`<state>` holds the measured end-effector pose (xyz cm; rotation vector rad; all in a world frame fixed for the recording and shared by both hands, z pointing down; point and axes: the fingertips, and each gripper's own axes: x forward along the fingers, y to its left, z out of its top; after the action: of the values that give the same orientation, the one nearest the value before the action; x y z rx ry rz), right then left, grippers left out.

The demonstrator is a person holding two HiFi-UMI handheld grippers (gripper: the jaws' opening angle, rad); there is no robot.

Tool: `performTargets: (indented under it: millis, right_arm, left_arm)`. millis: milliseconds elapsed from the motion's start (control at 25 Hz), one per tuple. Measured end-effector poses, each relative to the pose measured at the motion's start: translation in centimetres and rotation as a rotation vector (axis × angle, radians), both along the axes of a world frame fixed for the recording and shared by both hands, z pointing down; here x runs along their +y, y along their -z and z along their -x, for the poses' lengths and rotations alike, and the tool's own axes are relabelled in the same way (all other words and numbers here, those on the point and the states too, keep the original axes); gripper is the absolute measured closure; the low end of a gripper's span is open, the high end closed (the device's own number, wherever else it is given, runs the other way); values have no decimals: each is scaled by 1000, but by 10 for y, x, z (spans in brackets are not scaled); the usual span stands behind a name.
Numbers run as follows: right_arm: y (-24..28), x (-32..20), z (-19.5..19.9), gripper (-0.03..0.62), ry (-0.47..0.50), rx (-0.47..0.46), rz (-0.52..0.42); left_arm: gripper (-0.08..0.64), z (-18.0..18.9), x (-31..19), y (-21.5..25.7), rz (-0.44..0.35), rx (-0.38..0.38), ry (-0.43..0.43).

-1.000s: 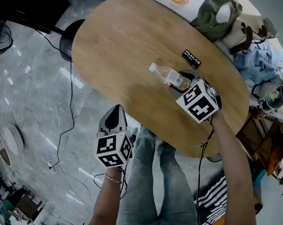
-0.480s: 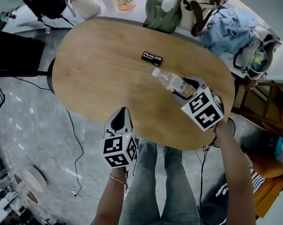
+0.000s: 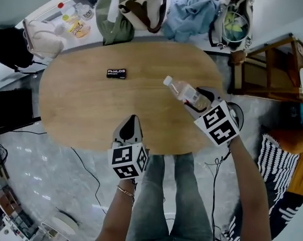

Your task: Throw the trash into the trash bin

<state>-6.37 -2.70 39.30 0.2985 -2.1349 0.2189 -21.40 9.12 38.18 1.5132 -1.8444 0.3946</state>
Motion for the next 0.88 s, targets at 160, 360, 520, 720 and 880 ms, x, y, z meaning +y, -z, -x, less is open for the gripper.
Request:
performTargets:
  millis: [160, 360, 520, 720, 880]
  right_arm:
    - [0, -4, -58, 331, -136, -8, 2]
    - [1, -5, -129, 331, -282, -13, 1]
    - [1, -4, -178, 331, -379, -19, 6]
    - [-5, 7, -237, 331, -476, -16, 20]
    - [-17, 19, -274, 331, -525, -1, 48]
  left_arm:
    - [548, -44, -19, -3, 9, 7, -104]
    - [548, -102, -44, 1, 6, 8, -232]
    - [548, -143, -60, 2, -1, 6, -314]
    - [548, -200, -71, -3, 2, 13, -409]
    - [548, -239, -71, -10, 18, 24, -470]
